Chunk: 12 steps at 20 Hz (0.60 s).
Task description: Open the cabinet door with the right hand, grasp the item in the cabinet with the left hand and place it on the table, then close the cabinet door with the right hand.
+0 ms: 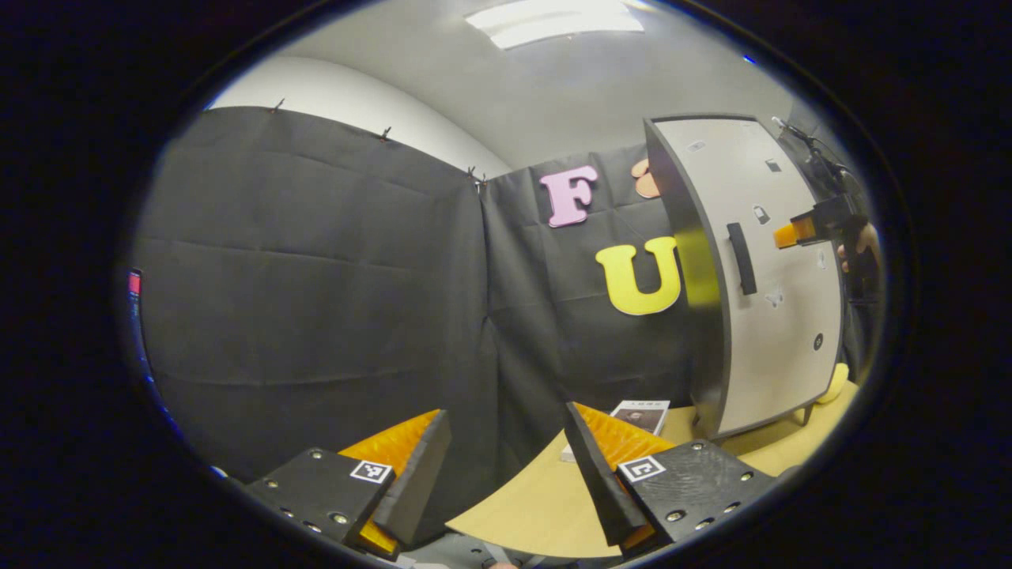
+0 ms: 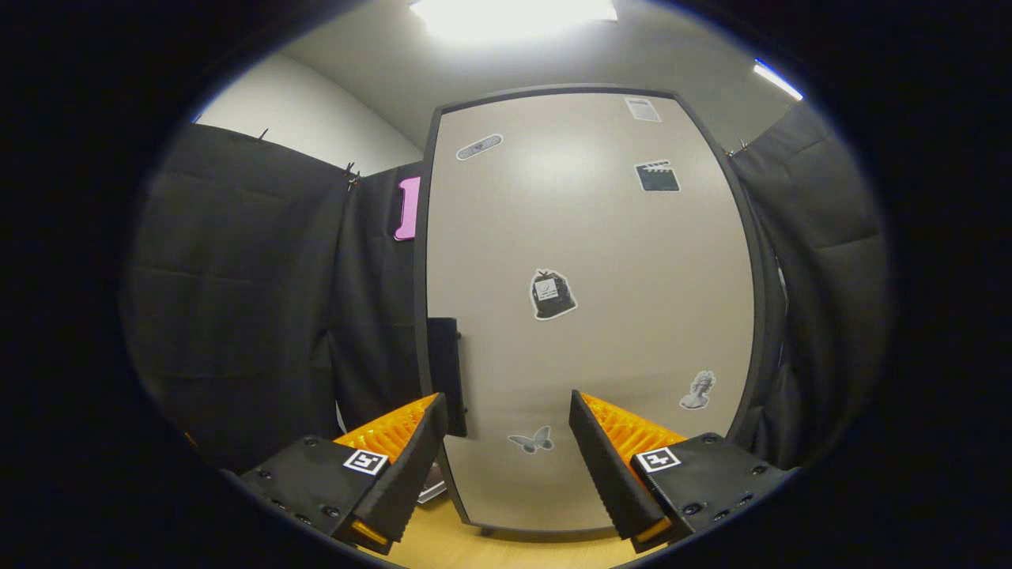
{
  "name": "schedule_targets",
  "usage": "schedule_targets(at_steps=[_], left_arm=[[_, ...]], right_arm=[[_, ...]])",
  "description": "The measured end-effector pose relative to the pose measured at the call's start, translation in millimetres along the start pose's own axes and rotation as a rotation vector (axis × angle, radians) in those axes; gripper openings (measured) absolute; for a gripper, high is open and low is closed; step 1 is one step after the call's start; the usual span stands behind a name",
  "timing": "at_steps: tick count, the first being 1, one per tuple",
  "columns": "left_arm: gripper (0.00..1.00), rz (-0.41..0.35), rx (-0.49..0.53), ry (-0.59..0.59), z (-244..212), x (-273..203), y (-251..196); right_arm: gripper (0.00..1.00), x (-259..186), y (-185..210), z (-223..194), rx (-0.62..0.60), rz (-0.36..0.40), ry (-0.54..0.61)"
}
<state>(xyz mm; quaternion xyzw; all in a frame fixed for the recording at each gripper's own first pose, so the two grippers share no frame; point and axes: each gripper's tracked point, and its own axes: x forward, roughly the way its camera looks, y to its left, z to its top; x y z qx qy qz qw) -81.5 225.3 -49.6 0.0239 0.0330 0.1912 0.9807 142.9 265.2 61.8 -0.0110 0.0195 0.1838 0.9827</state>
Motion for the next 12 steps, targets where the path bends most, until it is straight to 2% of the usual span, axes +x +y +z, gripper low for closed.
schedule_targets(at_steps=[3, 4, 5, 7, 8, 12], left_arm=[[0.88, 0.015, 0.003, 0.011, -5.4, 2.3, 11.8], [0.88, 0.018, 0.004, 0.014, -6.4, 3.6, 15.4], [0.88, 0.02, 0.005, 0.016, -7.5, 4.0, 18.0], [0.88, 0.024, 0.013, 0.019, -11.5, 8.0, 19.3], [0.88, 0.027, 0.016, 0.019, -12.2, 9.3, 20.2], [0.88, 0.037, 0.011, 0.029, -19.1, 12.5, 25.9]], right_arm=[[0.93, 16.9, 15.2, -2.2, -0.012, 0.013, 0.01], [0.98, 23.3, 21.2, -4.0, -0.016, 0.018, 0.018], [0.93, 28.5, 25.9, -6.3, -0.019, 0.023, 0.026], [0.93, 38.7, 34.2, -12.1, -0.029, 0.03, 0.044], [0.98, 43.5, 38.2, -14.7, -0.035, 0.029, 0.051], [0.98, 62.4, 48.1, -16.6, -0.032, 0.024, 0.064]])
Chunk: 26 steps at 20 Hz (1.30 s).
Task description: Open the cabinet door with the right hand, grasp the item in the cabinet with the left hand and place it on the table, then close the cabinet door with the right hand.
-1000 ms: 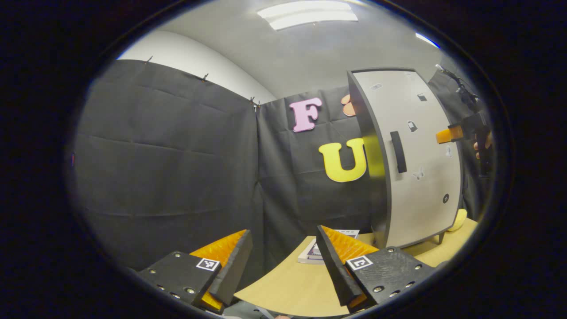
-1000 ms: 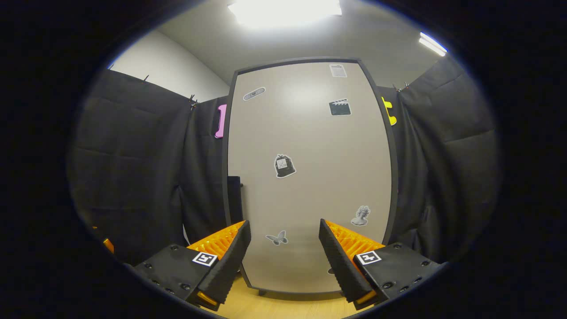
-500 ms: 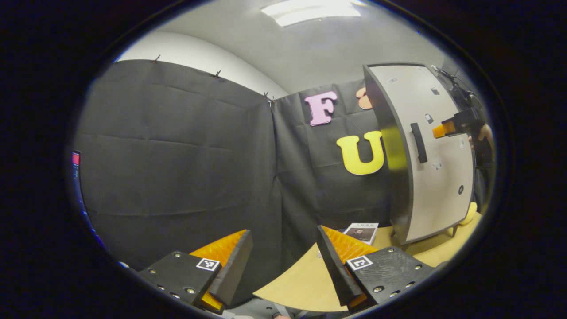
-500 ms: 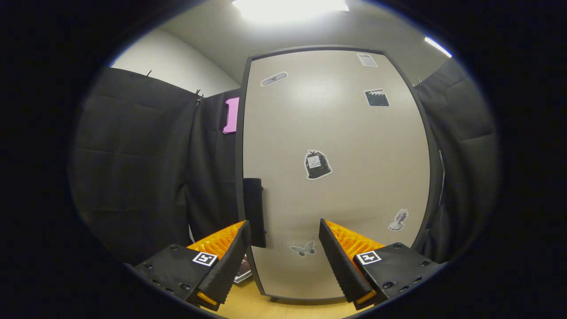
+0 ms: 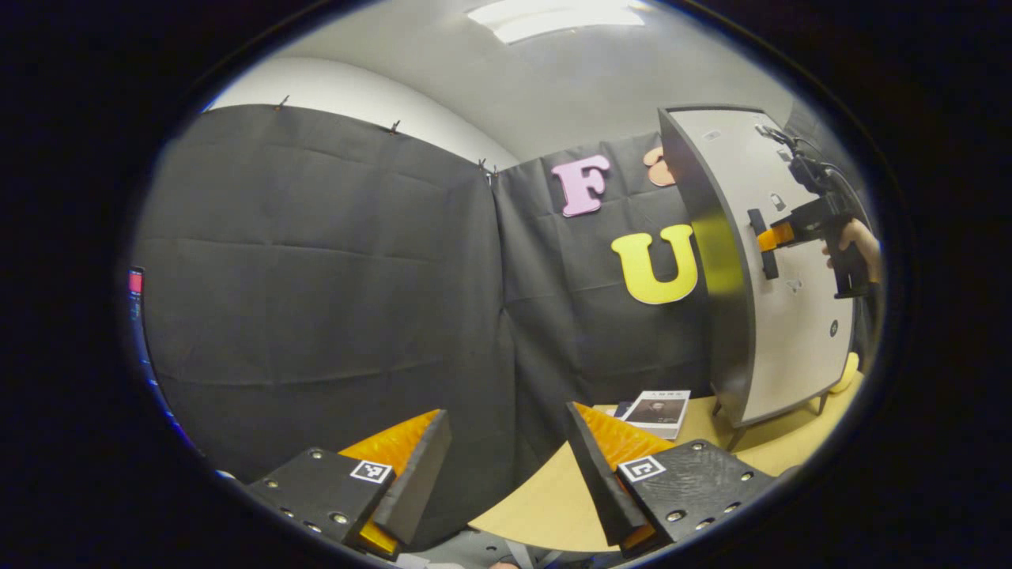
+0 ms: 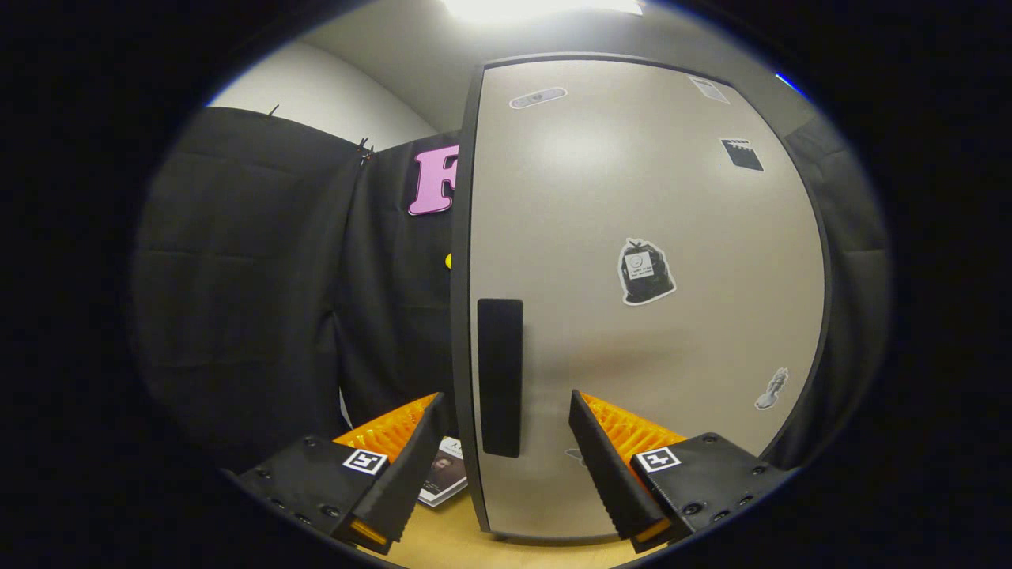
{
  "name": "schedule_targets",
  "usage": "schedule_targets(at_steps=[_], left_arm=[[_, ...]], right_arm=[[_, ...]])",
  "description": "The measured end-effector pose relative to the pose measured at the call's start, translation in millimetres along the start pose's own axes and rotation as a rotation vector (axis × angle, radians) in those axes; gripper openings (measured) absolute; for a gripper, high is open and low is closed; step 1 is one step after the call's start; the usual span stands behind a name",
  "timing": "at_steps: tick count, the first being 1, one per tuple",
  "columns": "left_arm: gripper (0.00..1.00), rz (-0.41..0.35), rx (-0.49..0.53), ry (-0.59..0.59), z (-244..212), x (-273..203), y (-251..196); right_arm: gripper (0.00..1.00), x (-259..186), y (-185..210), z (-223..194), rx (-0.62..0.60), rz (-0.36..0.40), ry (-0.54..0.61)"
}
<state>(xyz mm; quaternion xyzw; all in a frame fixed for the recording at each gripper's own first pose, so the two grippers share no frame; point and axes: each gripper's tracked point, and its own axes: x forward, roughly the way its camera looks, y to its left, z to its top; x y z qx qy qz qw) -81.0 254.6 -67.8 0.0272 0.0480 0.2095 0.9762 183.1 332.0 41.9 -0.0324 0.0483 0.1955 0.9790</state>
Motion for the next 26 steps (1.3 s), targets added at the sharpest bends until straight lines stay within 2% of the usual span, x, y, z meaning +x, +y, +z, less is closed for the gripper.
schedule_targets(at_steps=[3, 4, 7, 8, 10, 11, 12, 15, 16, 17, 18, 19, 22, 23, 25, 26], left_arm=[[0.88, 0.013, -0.009, 0.011, -7.2, 1.5, 4.1], [0.88, 0.019, -0.013, 0.013, -7.9, 2.4, 5.8], [0.88, 0.032, -0.024, 0.014, -10.5, 3.3, 9.7], [0.88, 0.036, -0.026, 0.016, -11.5, 4.1, 11.4], [0.88, 0.045, -0.03, 0.018, -15.0, 3.3, 14.9], [0.88, 0.048, -0.034, 0.02, -17.2, 1.8, 16.7], [0.89, 0.047, -0.037, 0.023, -18.0, 1.3, 17.0], [0.89, 0.048, -0.039, 0.025, -20.2, -1.5, 17.7], [0.88, 0.047, -0.041, 0.024, -19.5, -1.5, 17.3], [0.88, 0.043, -0.044, 0.023, -19.5, -2.7, 16.9], [0.88, 0.04, -0.045, 0.022, -18.9, -2.9, 16.8], [0.88, 0.037, -0.044, 0.02, -18.2, -3.4, 17.4], [0.88, 0.021, -0.049, 0.013, -14.6, -3.9, 14.5], [0.88, 0.015, -0.052, 0.012, -14.2, -4.6, 13.4], [0.89, -0.003, -0.058, 0.009, -7.5, -5.5, 6.5], [0.89, -0.015, -0.058, 0.009, -3.4, -4.6, -0.7]], right_arm=[[0.92, 14.7, 4.5, 6.3, -0.005, -0.017, 0.002], [0.84, 19.7, 4.1, 6.3, -0.001, -0.024, 0.006], [0.84, 30.7, 11.3, 3.3, 0.027, -0.017, 0.044], [0.8, 32.5, 6.0, 3.0, 0.026, -0.055, 0.047], [0.39, 32.7, 1.5, 4.0, 0.033, -0.079, 0.039], [0.36, 33.0, 2.6, 1.6, 0.036, -0.079, 0.054], [0.4, 37.2, 2.0, -2.8, 0.039, -0.079, 0.075], [0.4, 40.9, 1.6, -10.3, 0.056, -0.073, 0.113], [0.32, 43.7, 0.5, -10.1, 0.049, -0.072, 0.11], [0.31, 41.5, 0.2, -10.6, 0.042, -0.075, 0.111], [0.19, 44.0, 0.1, -10.6, 0.044, -0.078, 0.112], [0.12, 37.3, 2.5, -10.5, 0.035, -0.069, 0.107], [0.13, 34.7, 4.1, -8.9, 0.024, -0.029, 0.12], [0.1, 31.6, 5.5, -9.1, 0.029, -0.017, 0.126], [0.13, 24.3, 6.9, -7.3, 0.032, -0.004, 0.124], [0.09, 20.5, 7.3, -6.0, 0.032, 0.001, 0.121]])
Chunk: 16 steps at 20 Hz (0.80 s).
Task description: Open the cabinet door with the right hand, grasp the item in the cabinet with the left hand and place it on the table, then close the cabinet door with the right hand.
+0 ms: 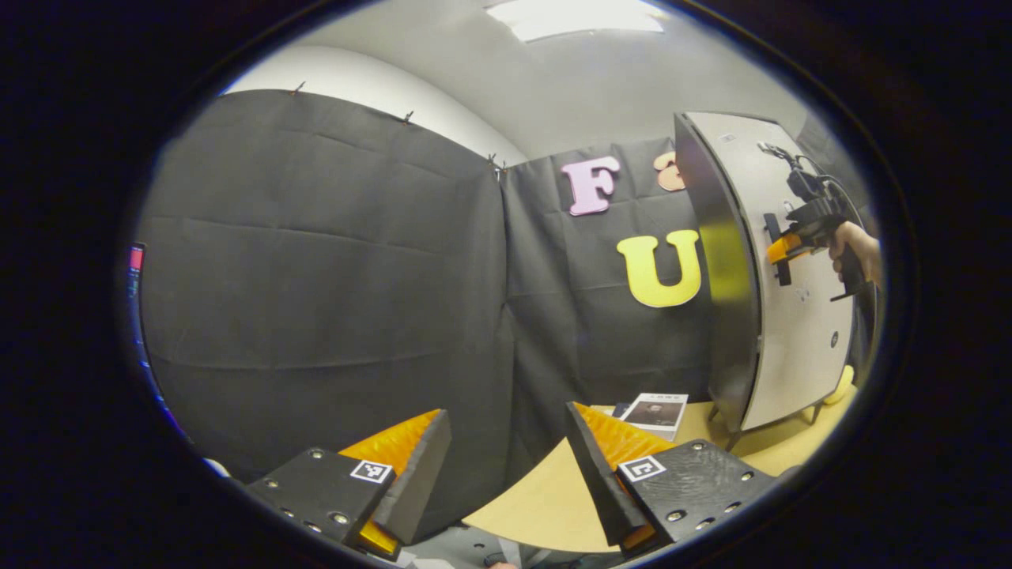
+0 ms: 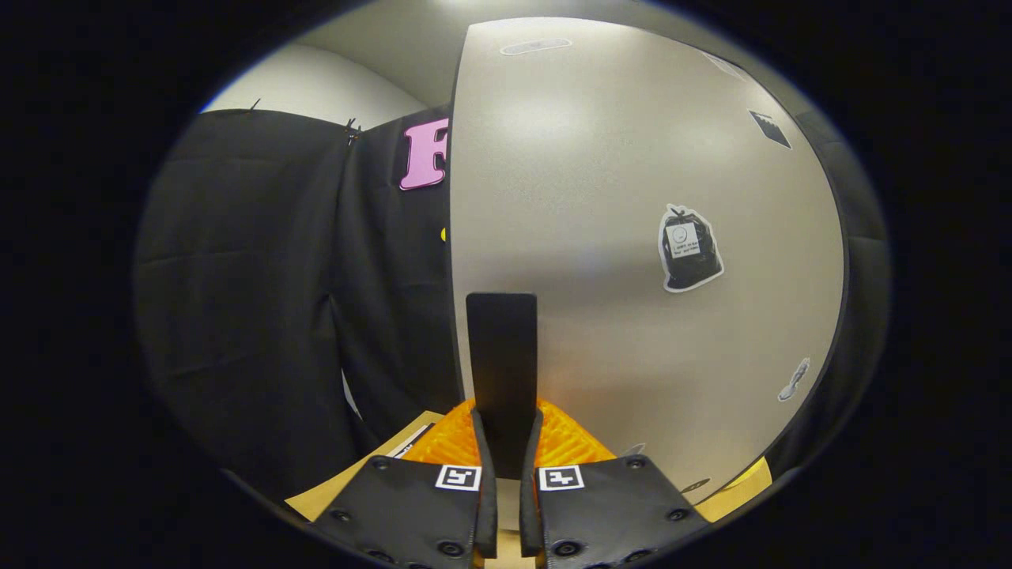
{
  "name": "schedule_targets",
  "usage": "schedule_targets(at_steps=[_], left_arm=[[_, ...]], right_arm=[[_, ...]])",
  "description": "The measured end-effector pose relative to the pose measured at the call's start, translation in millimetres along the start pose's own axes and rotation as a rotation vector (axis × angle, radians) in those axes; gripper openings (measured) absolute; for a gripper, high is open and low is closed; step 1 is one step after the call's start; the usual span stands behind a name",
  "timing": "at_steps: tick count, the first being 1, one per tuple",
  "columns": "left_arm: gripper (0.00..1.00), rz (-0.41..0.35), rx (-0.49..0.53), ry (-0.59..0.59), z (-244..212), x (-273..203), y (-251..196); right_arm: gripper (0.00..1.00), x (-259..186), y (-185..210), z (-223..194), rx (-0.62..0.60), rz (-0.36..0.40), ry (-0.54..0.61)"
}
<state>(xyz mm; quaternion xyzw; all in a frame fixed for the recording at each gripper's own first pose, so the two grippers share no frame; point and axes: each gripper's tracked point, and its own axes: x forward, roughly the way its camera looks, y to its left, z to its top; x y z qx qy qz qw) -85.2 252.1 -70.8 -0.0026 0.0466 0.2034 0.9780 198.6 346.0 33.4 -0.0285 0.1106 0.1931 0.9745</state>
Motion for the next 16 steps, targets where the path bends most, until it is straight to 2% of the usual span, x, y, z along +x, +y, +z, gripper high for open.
schedule_targets(at_steps=[1, 2, 3, 9, 11, 12, 14, 16], left_arm=[[0.89, -0.013, 0.002, -0.002, -0.1, 3.1, -8.3], [0.88, -0.027, 0.006, -0.01, 4.1, 4.0, -16.0], [0.88, -0.037, 0.013, -0.021, 8.7, 4.1, -21.0], [0.88, -0.092, 0.002, -0.042, 25.6, -3.6, -67.2], [0.88, -0.119, 0.018, -0.047, 29.6, -4.4, -84.5], [0.89, -0.129, 0.026, -0.053, 33.5, -5.3, -92.2], [0.89, -0.151, 0.031, -0.068, 41.8, -9.6, -108.6], [0.89, -0.176, 0.027, -0.078, 49.0, -10.9, -126.1]], right_arm=[[0.12, -3.2, -0.1, 0.8, 0.003, 0.008, -0.001], [0.1, -7.3, 1.4, 0.6, 0.011, 0.021, 0.001], [0.12, -11.6, 2.2, 0.6, 0.016, 0.035, 0.005], [0.12, -40.0, 3.4, 0.4, 0.001, 0.115, 0.02], [0.09, -48.3, 2.7, 0.7, -0.002, 0.137, 0.018], [0.12, -52.4, 1.4, 1.2, -0.005, 0.147, 0.019], [0.09, -63.5, 1.2, 0.4, -0.004, 0.171, 0.023], [0.12, -72.7, -1.5, -0.3, 0.004, 0.198, 0.007]])
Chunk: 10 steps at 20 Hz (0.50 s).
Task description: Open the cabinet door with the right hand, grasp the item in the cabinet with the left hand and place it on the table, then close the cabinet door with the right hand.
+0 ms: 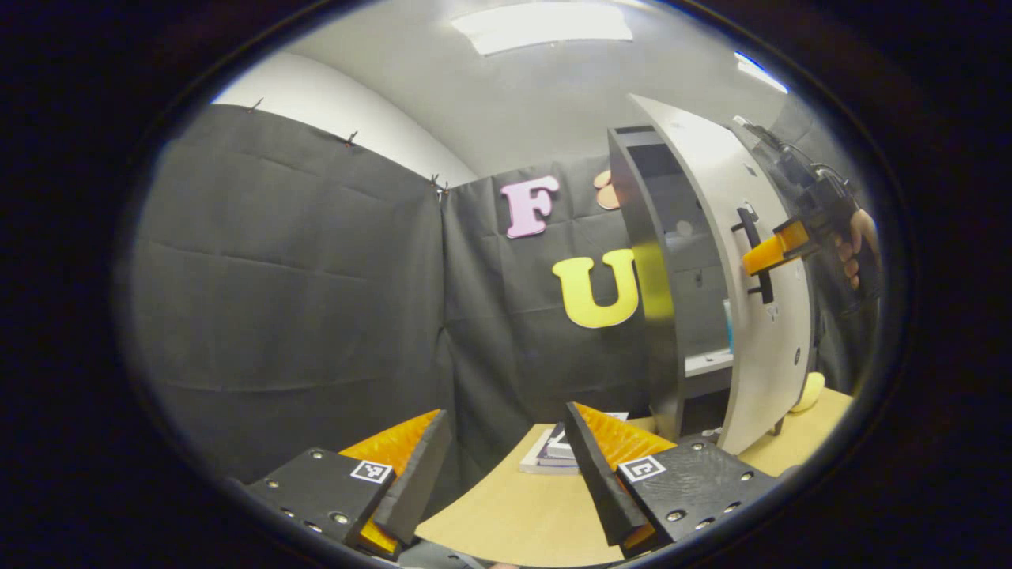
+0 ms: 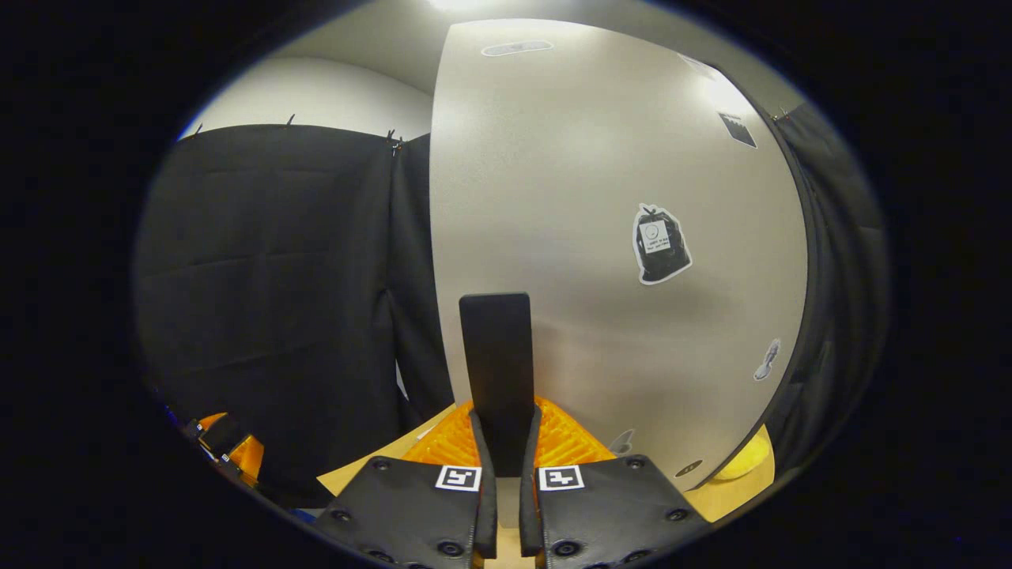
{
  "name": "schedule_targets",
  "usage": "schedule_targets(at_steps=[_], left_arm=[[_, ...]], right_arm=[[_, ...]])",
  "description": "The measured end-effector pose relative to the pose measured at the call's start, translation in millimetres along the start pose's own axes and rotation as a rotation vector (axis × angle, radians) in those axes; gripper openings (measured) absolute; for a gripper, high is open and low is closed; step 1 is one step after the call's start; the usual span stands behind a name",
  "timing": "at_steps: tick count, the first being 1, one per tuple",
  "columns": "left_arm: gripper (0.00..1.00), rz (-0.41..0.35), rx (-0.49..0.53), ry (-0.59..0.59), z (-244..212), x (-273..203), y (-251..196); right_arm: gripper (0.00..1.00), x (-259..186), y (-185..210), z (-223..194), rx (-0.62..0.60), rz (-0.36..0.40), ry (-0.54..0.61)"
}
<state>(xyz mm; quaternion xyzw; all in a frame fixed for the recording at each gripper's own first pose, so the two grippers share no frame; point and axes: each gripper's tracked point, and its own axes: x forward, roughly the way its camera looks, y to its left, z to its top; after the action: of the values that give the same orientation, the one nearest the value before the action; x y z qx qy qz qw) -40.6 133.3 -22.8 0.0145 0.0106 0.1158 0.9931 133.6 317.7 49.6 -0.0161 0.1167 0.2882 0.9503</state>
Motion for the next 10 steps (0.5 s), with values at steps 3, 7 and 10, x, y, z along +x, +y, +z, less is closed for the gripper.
schedule_targets(at_steps=[3, 7, 10], left_arm=[[0.88, -0.038, 0.002, -0.005, 3.9, 4.4, -26.0], [0.88, -0.082, -0.002, -0.019, 11.8, 11.0, -54.5], [0.89, -0.116, -0.017, -0.015, 13.4, 15.7, -78.1]], right_arm=[[0.12, -12.6, -2.9, -1.6, 0.011, 0.028, 0.001], [0.09, -29.7, -5.0, -2.2, 0.001, 0.049, 0.007], [0.12, -36.6, -8.0, -3.7, 0.0, 0.071, 0.018]])
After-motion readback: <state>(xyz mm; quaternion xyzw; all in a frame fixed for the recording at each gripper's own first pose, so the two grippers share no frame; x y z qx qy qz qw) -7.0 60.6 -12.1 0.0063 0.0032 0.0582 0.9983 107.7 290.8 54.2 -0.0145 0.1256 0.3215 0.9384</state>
